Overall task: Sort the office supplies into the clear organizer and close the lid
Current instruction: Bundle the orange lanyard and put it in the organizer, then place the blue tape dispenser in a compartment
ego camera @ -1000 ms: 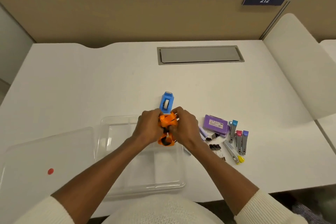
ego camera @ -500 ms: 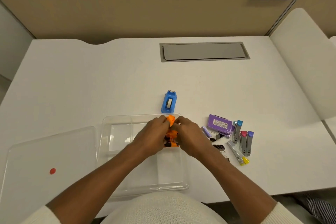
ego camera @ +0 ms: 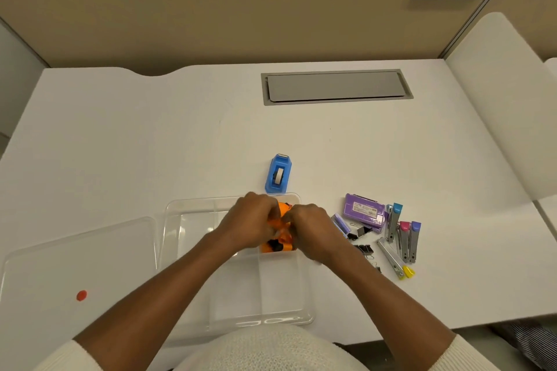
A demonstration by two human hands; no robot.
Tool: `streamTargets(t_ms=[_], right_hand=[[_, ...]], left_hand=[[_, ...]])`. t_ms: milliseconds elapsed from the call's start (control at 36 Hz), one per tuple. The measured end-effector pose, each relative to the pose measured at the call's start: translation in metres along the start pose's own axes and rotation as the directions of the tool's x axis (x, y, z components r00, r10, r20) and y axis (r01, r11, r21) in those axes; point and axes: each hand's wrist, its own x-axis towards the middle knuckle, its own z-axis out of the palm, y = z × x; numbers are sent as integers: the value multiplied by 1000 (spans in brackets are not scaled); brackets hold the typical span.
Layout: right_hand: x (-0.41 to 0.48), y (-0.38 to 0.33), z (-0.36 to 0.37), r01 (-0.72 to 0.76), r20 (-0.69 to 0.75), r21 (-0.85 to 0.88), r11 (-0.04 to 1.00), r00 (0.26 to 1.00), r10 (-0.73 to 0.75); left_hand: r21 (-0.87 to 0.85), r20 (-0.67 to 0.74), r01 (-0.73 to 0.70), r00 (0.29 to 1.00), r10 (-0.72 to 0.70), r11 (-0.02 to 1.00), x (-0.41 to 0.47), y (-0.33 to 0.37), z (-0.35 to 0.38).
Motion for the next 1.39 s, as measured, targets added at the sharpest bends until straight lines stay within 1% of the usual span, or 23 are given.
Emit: streamTargets(t_ms=[56, 111, 194, 250, 361, 444, 528, 583, 639, 750, 861, 944, 1056, 1194, 1306, 1389], right_hand=[[-1, 3, -11, -11, -54, 46, 999, 998, 13], [-1, 6, -23, -11, -130, 142, 990, 991, 30], [7, 14, -38, -11, -205, 270, 963, 976, 69], [17, 23, -44, -12, -244, 292, 956, 966, 86], [48, 47, -49, -64, -285, 299, 952, 946, 153], [75, 60, -47, -95, -223, 256, 962, 962, 155], [97, 64, -42, -97, -138, 239, 966, 981, 133], [107, 64, -39, -74, -112, 219, 973, 989, 101], [115, 63, -35, -47, -95, 208, 977, 993, 69], [125, 60, -32, 14, -82, 226, 974, 997, 5], [128, 56, -37, 5, -85, 260, 966, 996, 18], [128, 53, -43, 5, -122, 278, 961, 992, 31], [125, 43, -54, 28, -227, 313, 949, 973, 46], [115, 17, -66, 93, -331, 338, 936, 943, 26], [100, -13, -67, 159, -363, 374, 913, 932, -14], [82, -34, -62, 202, -343, 405, 892, 938, -57]], left_hand=[[-32, -73, 11, 997, -13, 999, 4, 0, -9], [-40, -157, 29, 987, -34, 999, 10, 1, -18], [-6, -260, 95, 961, -93, 996, 23, 1, -26], [20, -298, 151, 944, -138, 988, 33, 0, -27], [35, -292, 248, 929, -227, 968, 56, -4, -16], [-6, -270, 299, 918, -289, 954, 74, -6, -6], [-34, -244, 298, 923, -297, 954, 88, -9, 4], [-16, -229, 281, 933, -277, 960, 94, -9, 9], [-14, -216, 276, 938, -273, 961, 99, -10, 12], [-70, -188, 271, 942, -279, 960, 109, -6, 10], [-115, -195, 287, 932, -305, 951, 112, -3, 7], [-151, -231, 280, 922, -309, 948, 109, -3, 2], [-158, -303, 262, 905, -300, 952, 96, -1, -15], [-163, -399, 271, 861, -314, 949, 63, 3, -45], [-167, -444, 282, 834, -327, 945, 23, -3, -58], [-168, -463, 306, 815, -349, 937, -12, -12, -53]])
